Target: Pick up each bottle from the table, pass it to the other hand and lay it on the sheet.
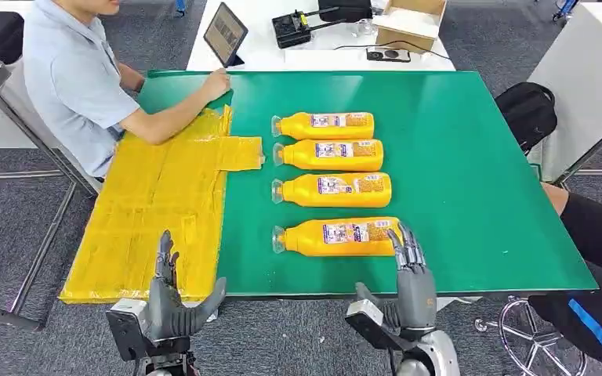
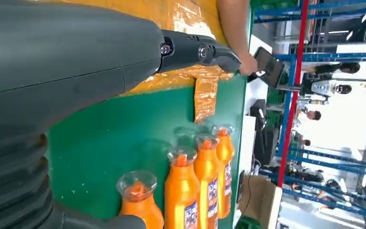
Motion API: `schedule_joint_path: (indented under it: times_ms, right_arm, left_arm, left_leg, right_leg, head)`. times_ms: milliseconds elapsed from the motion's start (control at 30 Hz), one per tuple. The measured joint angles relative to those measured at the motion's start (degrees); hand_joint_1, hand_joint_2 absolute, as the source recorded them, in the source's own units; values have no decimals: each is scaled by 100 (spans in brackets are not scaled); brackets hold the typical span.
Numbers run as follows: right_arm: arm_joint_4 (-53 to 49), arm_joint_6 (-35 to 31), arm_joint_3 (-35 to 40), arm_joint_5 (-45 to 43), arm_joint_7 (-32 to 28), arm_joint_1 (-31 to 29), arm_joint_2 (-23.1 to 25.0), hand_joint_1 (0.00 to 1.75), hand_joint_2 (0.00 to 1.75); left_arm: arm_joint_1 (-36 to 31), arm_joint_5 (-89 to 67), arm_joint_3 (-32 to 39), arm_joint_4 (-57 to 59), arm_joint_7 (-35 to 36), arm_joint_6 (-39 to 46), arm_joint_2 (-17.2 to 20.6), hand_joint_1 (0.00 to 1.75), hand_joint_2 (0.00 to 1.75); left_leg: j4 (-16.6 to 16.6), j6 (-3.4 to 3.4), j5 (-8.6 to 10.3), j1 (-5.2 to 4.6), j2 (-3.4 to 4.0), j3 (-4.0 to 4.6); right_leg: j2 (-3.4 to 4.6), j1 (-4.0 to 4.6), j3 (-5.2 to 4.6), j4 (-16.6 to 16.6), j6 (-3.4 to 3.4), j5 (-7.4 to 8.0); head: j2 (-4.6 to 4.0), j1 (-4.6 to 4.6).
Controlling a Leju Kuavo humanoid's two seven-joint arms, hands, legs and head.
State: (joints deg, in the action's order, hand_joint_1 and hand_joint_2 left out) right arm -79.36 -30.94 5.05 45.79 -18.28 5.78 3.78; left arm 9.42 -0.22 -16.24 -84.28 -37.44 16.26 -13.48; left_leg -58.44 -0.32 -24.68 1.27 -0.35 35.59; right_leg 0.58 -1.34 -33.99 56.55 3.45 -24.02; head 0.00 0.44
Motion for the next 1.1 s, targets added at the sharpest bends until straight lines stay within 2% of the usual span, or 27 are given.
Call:
schedule_joint_path:
  times_ms: [133, 600, 800, 1100]
  right_arm:
    - [0, 455, 2, 210, 381, -232, -240, 0, 175]
    - [20, 541, 53, 457, 541, -511, -542, 0, 175]
    - [243, 1243, 155, 595, 1162, -965, -789, 0, 175]
    - [969, 1697, 391, 562, 1299, -1595, -1010, 0, 175]
  left_arm:
    - [-20, 198, 57, -57, 65, -118, -31, 0, 175]
    - [-38, 269, 81, -90, 129, -229, -64, 0, 175]
    - [-73, 343, 65, -74, 332, -424, -64, 0, 175]
    - [-207, 332, 22, 24, 431, -444, -64, 0, 175]
  left_leg:
    - [-1, 2, 2, -3, -1, 0]
    - [-1, 3, 1, -2, -1, 2]
    - [-1, 11, 8, -6, -3, 1]
    - [-2, 10, 8, -5, -1, 0]
  right_leg:
    - [0, -2, 1, 0, 2, 2]
    - [0, -1, 0, 0, 2, 1]
    - [-1, -4, 3, -1, 5, 5]
    - [0, -2, 1, 0, 5, 7]
  head:
    - [0, 0]
    - [0, 0]
    - [0, 2]
    - [0, 0]
